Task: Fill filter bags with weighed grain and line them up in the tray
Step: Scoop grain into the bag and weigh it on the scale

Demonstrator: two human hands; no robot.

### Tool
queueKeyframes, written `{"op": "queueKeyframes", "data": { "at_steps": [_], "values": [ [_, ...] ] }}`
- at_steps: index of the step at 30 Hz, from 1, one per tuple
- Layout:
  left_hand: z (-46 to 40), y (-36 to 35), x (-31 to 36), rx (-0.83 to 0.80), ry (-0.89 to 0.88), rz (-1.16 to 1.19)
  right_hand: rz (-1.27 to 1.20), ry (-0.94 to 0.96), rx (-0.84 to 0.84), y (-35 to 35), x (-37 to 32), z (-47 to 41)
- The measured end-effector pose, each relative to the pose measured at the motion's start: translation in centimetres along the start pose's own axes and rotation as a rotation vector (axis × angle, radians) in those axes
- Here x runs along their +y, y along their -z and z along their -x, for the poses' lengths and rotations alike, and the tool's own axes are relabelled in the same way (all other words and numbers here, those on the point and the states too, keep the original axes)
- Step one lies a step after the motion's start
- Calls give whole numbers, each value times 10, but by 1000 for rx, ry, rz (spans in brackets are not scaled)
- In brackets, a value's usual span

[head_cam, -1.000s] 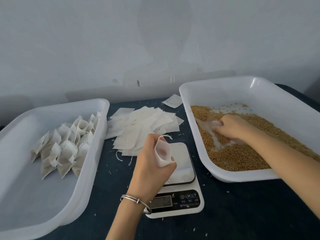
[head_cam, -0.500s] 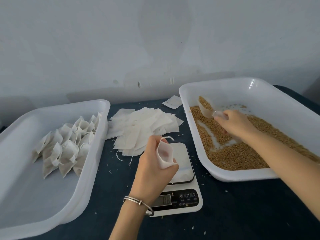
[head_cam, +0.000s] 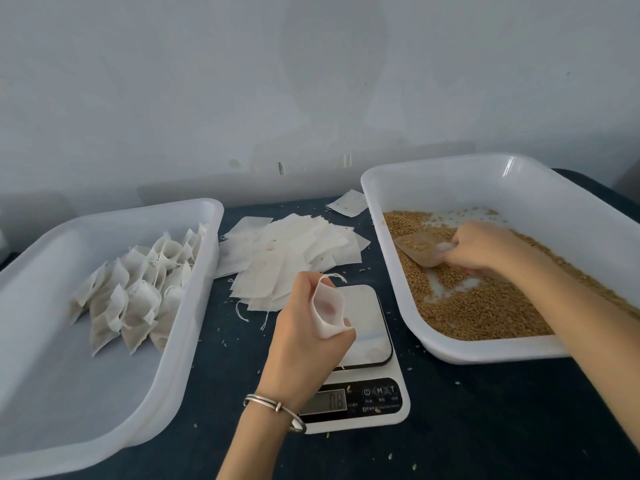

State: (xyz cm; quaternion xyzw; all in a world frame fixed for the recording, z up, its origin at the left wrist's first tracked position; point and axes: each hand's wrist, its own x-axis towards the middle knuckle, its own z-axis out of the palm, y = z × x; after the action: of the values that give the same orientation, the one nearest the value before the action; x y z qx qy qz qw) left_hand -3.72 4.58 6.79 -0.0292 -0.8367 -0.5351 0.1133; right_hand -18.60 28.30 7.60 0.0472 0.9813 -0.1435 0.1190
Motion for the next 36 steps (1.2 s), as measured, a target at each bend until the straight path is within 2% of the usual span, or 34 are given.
{"op": "queueKeyframes", "data": {
  "at_steps": [5,8,17,24,28,36],
  "values": [
    [3,-1,-1,-4,-5,-4,-207,11,-46,-1,-17,-11],
    [5,-1,-1,-4,12,6,-161,28,37,-8,-19,-14],
    [4,8,-7,16,22,6,-283,78,205,11,4,0],
    [2,12,-4,30,14,-3,-570,134,193,16,28,31],
    [4,16,0,18,20,-4,-694,222,99,28,28,55],
    [6,33,2,-107,76,-131,-333,628,-239,72,3,105]
  ]
}}
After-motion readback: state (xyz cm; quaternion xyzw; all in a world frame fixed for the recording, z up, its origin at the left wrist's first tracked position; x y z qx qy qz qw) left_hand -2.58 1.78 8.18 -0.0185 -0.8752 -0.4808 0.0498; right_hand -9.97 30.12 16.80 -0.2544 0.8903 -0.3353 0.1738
